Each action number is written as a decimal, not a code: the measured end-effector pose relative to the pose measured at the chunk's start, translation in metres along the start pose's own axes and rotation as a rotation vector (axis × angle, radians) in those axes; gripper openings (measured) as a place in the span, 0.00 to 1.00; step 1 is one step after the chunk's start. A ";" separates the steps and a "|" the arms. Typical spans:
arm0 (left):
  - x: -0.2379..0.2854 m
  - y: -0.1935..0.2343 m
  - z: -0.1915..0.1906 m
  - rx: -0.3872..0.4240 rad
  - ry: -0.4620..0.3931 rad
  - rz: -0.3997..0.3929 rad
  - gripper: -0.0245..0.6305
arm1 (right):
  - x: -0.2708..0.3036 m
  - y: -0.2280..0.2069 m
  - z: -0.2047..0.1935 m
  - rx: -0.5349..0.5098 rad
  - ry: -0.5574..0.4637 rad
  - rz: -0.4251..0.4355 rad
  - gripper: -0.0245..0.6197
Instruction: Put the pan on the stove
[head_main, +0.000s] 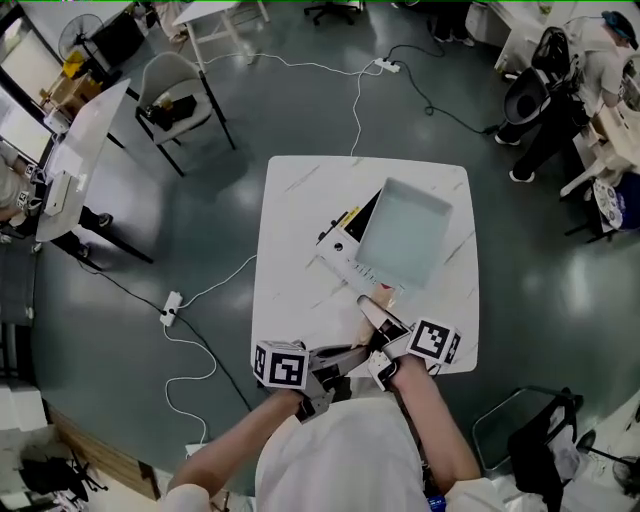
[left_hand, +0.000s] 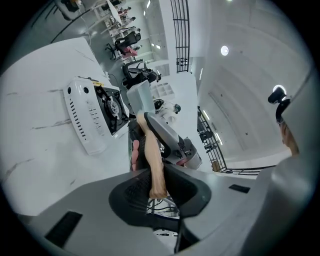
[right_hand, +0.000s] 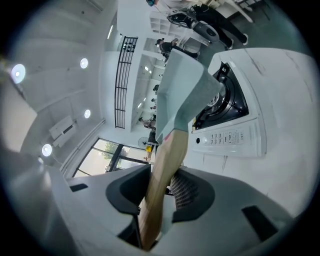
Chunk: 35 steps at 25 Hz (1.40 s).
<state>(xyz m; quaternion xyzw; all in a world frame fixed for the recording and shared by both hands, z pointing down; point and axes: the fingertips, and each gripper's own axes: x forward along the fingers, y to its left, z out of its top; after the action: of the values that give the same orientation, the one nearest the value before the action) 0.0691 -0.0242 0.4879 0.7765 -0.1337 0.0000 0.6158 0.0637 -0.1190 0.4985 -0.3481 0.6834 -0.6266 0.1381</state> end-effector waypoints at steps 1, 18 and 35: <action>0.001 0.004 0.005 -0.008 0.006 -0.006 0.15 | 0.006 -0.003 0.003 0.005 -0.004 -0.001 0.23; -0.003 0.097 0.074 -0.031 0.183 -0.037 0.15 | 0.095 -0.067 0.040 0.086 -0.128 -0.061 0.23; 0.010 0.141 0.096 -0.062 0.327 -0.082 0.14 | 0.117 -0.111 0.062 0.193 -0.226 -0.106 0.23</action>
<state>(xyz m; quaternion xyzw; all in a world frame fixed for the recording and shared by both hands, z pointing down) 0.0338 -0.1466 0.6009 0.7517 0.0003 0.0970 0.6524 0.0517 -0.2387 0.6225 -0.4371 0.5808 -0.6527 0.2134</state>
